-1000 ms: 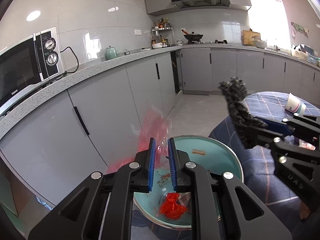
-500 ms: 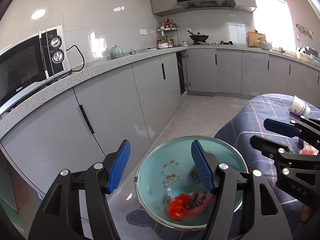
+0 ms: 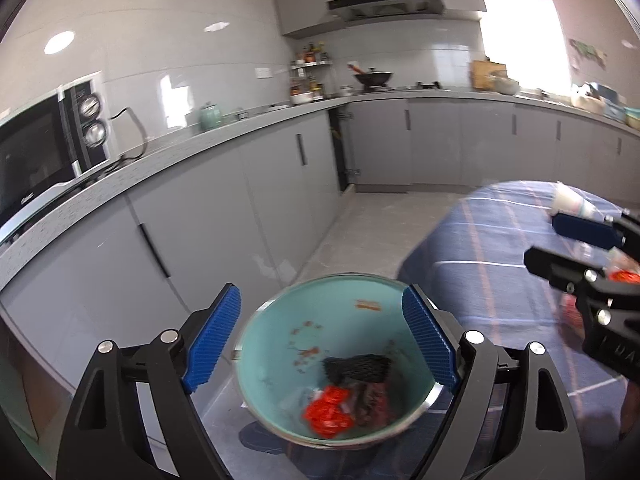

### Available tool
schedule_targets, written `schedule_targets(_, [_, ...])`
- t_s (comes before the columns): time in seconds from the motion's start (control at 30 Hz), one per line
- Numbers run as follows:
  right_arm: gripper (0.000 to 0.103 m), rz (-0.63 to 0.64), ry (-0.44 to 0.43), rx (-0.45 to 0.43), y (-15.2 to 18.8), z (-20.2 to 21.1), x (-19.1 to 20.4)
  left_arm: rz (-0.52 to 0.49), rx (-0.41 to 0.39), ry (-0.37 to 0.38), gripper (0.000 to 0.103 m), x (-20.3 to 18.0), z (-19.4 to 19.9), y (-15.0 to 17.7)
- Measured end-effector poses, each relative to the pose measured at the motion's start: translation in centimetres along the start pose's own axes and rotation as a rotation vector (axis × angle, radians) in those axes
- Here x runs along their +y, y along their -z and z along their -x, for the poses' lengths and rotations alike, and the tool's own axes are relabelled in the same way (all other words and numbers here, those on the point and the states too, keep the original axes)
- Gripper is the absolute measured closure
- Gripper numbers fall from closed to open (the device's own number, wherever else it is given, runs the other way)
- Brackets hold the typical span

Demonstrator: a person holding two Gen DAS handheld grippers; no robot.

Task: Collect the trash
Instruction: 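Move both tools back to the table and grasp a clear plastic bag with the left tool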

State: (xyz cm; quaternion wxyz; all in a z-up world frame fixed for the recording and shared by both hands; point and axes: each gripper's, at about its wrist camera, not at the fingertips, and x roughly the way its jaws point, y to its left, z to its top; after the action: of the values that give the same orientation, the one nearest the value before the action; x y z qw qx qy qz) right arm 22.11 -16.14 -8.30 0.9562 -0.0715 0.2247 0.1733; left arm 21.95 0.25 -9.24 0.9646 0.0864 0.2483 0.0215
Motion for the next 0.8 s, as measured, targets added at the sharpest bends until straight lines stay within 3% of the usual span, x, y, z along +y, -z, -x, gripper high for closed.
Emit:
schedule_targets(0.47, [0.049,-0.137,0.266,0.033,7.1,10.3,-11.5,-0.147,-0.014,0.205,0.015,-12.7,3.0,0.2])
schedule_targets(0.8, [0.042,-0.192,0.375,0.064,11.6,13.8,-15.2,-0.209,0.000,0.283,0.011,-19.6,4.6,1.2])
